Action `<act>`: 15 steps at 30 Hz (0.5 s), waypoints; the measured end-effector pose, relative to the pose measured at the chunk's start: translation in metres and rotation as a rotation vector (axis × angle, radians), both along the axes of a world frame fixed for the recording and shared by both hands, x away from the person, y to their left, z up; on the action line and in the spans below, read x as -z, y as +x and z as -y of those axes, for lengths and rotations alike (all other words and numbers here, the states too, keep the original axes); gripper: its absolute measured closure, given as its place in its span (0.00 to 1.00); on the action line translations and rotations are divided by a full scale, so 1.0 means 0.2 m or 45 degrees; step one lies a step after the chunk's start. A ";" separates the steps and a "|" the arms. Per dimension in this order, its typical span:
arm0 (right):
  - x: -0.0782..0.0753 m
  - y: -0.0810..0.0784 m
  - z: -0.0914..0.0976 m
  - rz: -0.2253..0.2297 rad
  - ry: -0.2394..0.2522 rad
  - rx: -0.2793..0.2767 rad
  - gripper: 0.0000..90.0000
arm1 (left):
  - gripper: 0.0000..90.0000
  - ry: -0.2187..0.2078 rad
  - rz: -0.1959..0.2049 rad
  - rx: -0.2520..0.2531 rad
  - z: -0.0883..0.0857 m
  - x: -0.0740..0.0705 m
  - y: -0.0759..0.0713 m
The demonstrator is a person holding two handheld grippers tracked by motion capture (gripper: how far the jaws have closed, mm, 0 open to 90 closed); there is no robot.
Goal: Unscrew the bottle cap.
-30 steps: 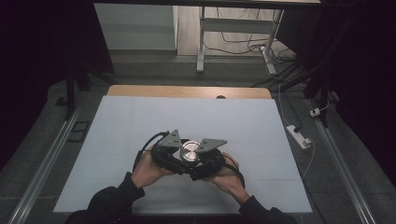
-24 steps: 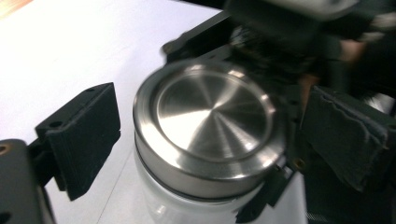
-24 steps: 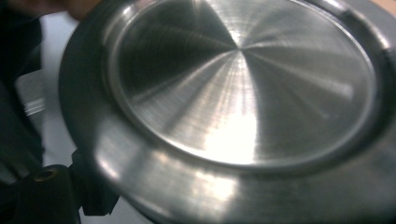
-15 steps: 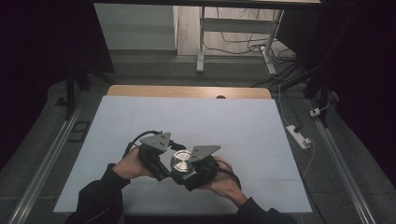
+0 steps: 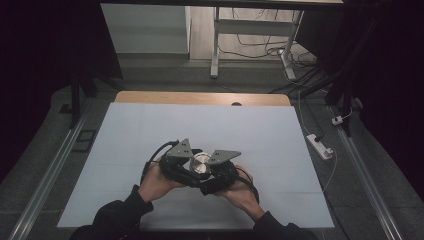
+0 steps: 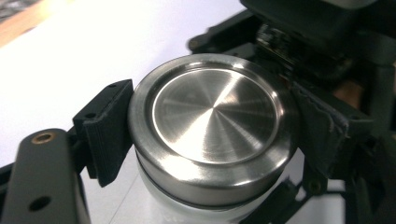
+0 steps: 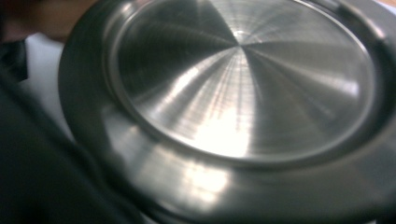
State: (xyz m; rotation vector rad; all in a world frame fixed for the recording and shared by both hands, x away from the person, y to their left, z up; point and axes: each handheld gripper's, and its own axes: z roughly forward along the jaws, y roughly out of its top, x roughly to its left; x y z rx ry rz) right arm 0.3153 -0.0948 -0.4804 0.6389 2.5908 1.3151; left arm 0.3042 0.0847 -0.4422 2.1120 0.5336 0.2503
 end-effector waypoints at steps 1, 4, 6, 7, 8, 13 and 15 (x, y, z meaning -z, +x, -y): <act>0.00 0.01 0.01 -0.001 -0.001 0.011 0.17 | 0.21 0.011 0.004 -0.024 0.01 0.00 -0.01; 0.00 0.01 0.02 -0.008 0.012 0.008 0.17 | 0.18 -0.038 -0.035 0.014 0.00 -0.02 0.00; -0.01 0.01 0.02 -0.007 0.035 -0.007 0.17 | 0.14 -0.122 -0.088 0.109 -0.06 -0.05 0.03; -0.01 0.01 0.02 -0.006 0.046 -0.018 0.17 | 0.12 -0.156 -0.108 0.158 -0.09 -0.06 0.04; -0.02 0.01 0.03 -0.005 0.054 -0.030 0.17 | 0.12 -0.182 -0.111 0.198 -0.11 -0.08 0.05; -0.02 -0.01 0.02 -0.013 0.062 -0.122 0.17 | 0.12 -0.102 -0.075 0.382 -0.19 -0.09 0.05; -0.02 -0.02 0.00 -0.012 0.055 -0.162 0.17 | 0.12 -0.020 -0.047 0.417 -0.18 -0.08 0.04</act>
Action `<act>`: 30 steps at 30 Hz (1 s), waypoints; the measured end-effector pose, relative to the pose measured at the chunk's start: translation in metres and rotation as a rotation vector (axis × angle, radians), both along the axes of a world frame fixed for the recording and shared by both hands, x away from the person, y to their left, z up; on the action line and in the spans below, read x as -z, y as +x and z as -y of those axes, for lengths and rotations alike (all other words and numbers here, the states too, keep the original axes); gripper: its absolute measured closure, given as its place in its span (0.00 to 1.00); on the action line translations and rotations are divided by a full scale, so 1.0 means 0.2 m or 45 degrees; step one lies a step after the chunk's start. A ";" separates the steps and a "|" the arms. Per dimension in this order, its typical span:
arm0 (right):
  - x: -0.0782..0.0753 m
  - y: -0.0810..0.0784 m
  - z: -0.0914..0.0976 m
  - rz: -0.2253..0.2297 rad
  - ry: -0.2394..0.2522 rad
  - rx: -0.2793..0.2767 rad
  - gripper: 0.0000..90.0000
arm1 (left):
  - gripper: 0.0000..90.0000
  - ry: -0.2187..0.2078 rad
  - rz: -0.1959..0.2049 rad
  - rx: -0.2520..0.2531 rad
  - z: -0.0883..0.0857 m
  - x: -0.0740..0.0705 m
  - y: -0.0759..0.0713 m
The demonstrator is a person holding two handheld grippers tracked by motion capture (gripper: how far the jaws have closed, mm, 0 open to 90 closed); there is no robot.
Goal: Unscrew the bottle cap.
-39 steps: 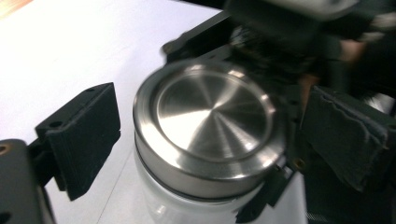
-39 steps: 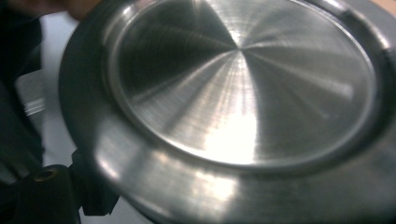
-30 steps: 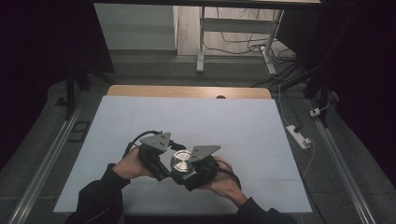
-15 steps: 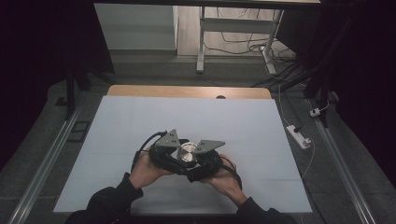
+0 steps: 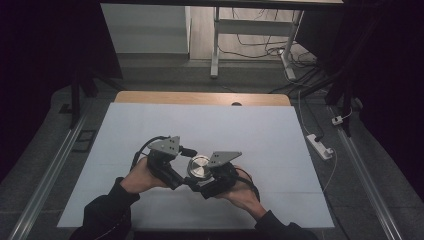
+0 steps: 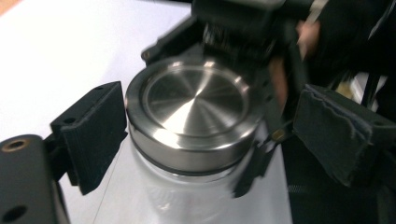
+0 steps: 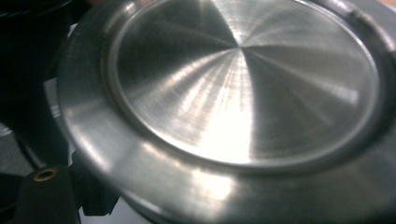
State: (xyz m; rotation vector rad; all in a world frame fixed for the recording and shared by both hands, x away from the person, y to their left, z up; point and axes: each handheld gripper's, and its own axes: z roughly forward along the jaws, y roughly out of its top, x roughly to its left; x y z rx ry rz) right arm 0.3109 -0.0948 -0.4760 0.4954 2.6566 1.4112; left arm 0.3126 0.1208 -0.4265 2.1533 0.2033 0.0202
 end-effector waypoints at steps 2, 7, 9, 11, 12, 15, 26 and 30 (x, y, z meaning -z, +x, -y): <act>0.00 -0.02 -0.02 -0.001 -0.009 -0.035 0.17 | 0.14 0.069 0.022 0.001 0.02 0.03 0.00; 0.00 -0.04 -0.03 0.019 -0.033 -0.081 0.17 | 0.21 0.085 0.046 0.026 0.05 0.06 -0.01; 0.00 -0.04 -0.03 0.021 -0.040 -0.066 0.17 | 0.21 0.082 0.051 -0.021 0.06 0.06 -0.02; 0.00 -0.03 -0.03 0.026 -0.040 -0.054 0.17 | 0.21 0.076 0.044 -0.054 0.07 0.06 -0.02; 0.00 -0.02 -0.02 0.020 -0.042 0.003 0.17 | 0.21 0.070 0.040 -0.146 0.10 0.07 -0.02; 0.01 0.01 0.00 0.013 -0.043 0.076 0.17 | 0.21 0.074 0.035 -0.326 0.15 0.07 -0.04; -0.02 0.00 0.02 0.014 0.016 0.069 0.17 | 0.07 -0.079 -0.042 -0.139 0.04 -0.01 -0.01; -0.01 -0.01 0.00 0.005 -0.005 0.034 0.17 | 0.08 0.046 0.075 -0.084 0.04 -0.01 -0.04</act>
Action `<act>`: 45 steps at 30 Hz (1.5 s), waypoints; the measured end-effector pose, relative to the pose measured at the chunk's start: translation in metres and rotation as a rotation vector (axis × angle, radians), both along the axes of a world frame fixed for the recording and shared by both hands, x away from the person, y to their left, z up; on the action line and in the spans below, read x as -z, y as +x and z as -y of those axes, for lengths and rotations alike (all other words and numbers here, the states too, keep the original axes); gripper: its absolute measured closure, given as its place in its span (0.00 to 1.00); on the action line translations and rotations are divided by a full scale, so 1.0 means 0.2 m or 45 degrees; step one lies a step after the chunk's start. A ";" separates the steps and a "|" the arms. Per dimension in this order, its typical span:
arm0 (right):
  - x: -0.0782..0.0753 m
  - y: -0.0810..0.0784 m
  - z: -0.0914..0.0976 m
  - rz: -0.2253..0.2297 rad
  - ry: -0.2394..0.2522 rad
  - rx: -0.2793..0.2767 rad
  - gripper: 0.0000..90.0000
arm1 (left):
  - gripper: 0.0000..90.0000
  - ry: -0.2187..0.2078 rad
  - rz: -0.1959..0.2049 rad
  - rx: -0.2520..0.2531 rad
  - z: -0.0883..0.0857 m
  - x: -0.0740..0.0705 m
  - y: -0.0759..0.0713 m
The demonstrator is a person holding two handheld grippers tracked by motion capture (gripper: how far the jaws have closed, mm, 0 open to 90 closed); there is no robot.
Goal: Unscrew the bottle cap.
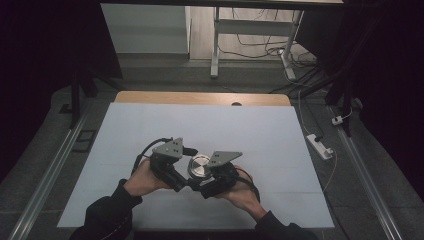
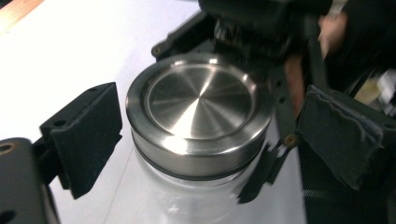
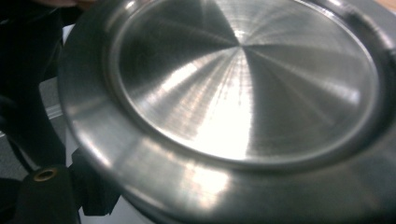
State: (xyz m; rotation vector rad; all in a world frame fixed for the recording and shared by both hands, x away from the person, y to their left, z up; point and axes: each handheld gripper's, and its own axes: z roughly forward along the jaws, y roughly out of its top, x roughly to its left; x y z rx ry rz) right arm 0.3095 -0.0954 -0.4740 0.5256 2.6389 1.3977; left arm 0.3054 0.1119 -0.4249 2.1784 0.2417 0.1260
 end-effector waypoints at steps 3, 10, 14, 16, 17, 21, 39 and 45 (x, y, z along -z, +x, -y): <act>0.00 -0.01 -0.01 0.003 -0.009 -0.028 0.17 | 0.12 0.075 0.041 0.001 0.02 0.03 -0.01; 0.01 -0.03 -0.03 0.013 -0.030 -0.035 0.17 | 0.21 0.028 0.028 0.003 0.03 0.05 0.00; 0.02 -0.01 -0.02 0.012 -0.030 -0.035 0.17 | 0.21 -0.052 0.028 -0.033 0.01 0.03 0.00; 0.02 -0.01 -0.02 0.004 -0.028 -0.029 0.17 | 0.21 -0.073 0.028 -0.042 0.00 0.01 0.00; 0.02 -0.01 -0.02 0.002 -0.025 -0.027 0.17 | 0.21 -0.075 0.033 -0.052 0.00 0.00 -0.01; 0.01 -0.01 -0.01 0.017 -0.018 -0.026 0.17 | 0.21 -0.082 0.034 -0.076 -0.02 -0.02 -0.01; 0.00 0.02 0.02 0.023 -0.020 0.019 0.17 | 0.21 -0.113 -0.006 -0.099 -0.08 -0.06 -0.02; 0.00 0.03 0.03 0.033 -0.021 0.033 0.17 | 0.21 -0.103 0.001 -0.102 -0.10 -0.07 -0.05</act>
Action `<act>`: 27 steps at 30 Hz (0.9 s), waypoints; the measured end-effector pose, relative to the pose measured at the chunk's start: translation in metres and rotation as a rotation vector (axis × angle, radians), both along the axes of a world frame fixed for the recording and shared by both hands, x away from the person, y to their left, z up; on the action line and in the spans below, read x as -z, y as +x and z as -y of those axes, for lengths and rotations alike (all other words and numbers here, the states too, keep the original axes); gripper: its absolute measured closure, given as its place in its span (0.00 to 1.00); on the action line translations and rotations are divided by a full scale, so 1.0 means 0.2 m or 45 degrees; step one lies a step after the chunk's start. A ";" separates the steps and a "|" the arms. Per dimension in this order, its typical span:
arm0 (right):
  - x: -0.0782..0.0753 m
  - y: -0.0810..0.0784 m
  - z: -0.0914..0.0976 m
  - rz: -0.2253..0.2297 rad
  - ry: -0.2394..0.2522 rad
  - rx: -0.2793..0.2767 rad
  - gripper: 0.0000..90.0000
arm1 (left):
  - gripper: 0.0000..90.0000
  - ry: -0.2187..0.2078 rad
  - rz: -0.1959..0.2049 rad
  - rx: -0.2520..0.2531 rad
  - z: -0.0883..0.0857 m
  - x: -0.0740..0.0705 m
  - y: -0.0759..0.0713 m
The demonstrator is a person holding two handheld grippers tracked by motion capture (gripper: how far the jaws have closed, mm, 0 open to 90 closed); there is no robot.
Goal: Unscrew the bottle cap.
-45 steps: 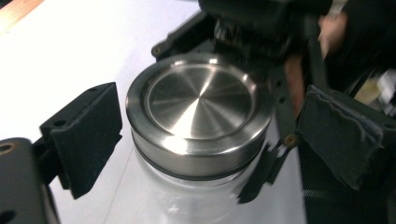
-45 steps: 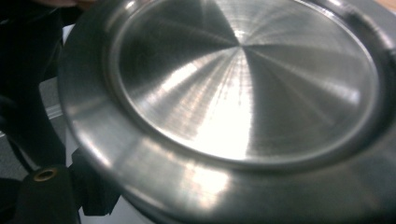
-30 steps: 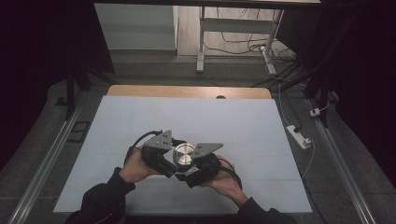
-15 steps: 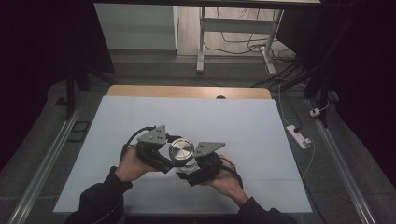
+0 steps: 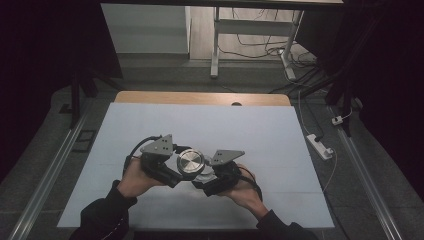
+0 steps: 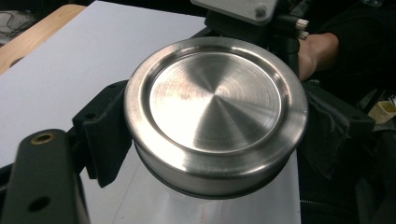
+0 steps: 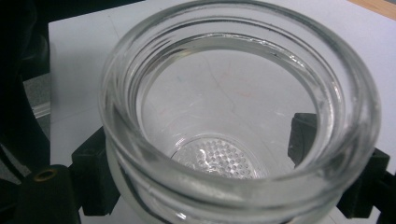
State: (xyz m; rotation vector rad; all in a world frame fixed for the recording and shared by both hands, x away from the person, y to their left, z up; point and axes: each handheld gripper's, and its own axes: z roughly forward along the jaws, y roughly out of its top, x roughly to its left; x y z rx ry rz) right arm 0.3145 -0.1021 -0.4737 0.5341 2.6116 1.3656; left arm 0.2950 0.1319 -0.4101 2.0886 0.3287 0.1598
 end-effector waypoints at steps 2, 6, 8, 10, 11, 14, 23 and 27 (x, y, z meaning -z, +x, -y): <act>0.00 0.00 0.00 0.000 -0.002 0.007 0.17 | 0.21 0.000 -0.002 -0.004 -0.01 0.00 -0.01; 0.00 0.01 0.02 0.002 0.004 0.018 0.17 | 0.21 -0.018 -0.010 -0.011 -0.03 0.00 -0.01; 0.00 0.02 0.02 0.002 0.011 0.023 0.17 | 0.21 -0.026 -0.015 -0.013 -0.05 -0.01 -0.02; 0.00 0.02 0.03 0.009 0.012 0.029 0.17 | 0.21 -0.034 -0.020 -0.011 -0.06 -0.01 -0.03; 0.00 0.03 0.03 0.006 0.015 0.032 0.17 | 0.21 -0.036 -0.023 -0.010 -0.06 -0.01 -0.03; -0.01 0.03 0.04 0.008 0.019 0.039 0.17 | 0.21 -0.032 -0.028 -0.006 -0.06 0.00 -0.04; -0.01 0.05 0.06 0.019 0.016 0.062 0.17 | 0.21 -0.019 -0.040 0.025 -0.02 0.06 -0.09; -0.02 0.05 0.07 0.024 0.022 0.073 0.17 | 0.21 -0.006 -0.047 0.040 0.00 0.09 -0.12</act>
